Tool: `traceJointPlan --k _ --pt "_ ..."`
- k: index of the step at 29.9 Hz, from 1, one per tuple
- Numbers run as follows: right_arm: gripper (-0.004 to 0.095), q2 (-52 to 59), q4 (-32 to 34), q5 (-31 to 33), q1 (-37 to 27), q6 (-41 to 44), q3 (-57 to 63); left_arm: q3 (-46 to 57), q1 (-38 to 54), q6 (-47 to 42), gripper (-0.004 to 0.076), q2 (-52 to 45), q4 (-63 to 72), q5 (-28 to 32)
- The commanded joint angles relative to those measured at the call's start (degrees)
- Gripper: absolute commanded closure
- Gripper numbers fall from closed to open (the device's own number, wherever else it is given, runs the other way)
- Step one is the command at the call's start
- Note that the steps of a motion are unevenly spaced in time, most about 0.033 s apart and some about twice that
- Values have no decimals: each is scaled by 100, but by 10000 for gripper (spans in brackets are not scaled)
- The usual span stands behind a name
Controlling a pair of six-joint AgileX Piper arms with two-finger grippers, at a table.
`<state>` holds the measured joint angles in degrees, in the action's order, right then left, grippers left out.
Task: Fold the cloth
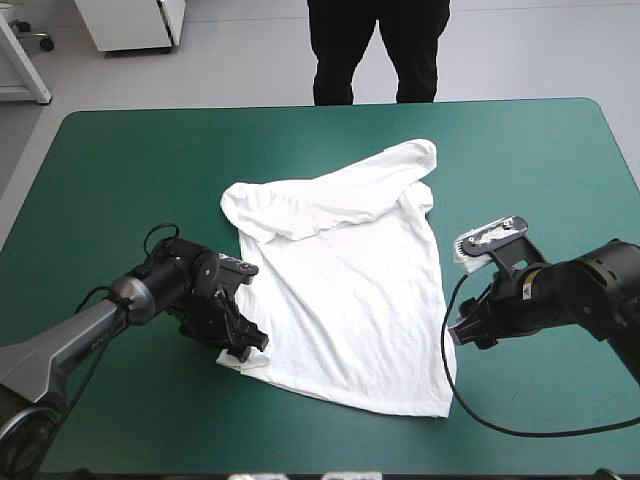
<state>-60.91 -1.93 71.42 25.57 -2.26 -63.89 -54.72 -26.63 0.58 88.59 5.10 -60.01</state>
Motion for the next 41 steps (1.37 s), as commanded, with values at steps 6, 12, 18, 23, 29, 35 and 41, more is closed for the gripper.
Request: traceJointPlan --k 6,12,18,23,29,35,41 --pt "341 100 -591 -285 9 27 937 -98 -89 232 502 -11 413 165" --pt "341 163 -882 -938 599 517 1872 -98 -333 233 734 -11 347 332" --pt "341 110 -62 -1868 2036 2121 2396 -98 -415 233 733 -11 346 381" --pt "341 -180 1560 -1968 2986 3898 2648 -98 -415 233 733 -11 346 393" --pt "341 -625 1789 -2525 3081 4171 2760 -98 -415 233 733 -11 346 381" --pt "347 -1320 1370 -2731 3081 4072 2943 -98 -415 233 733 -11 327 346" --pt "620 -1790 649 -2935 3081 3455 2990 -98 -415 249 733 -11 327 346"
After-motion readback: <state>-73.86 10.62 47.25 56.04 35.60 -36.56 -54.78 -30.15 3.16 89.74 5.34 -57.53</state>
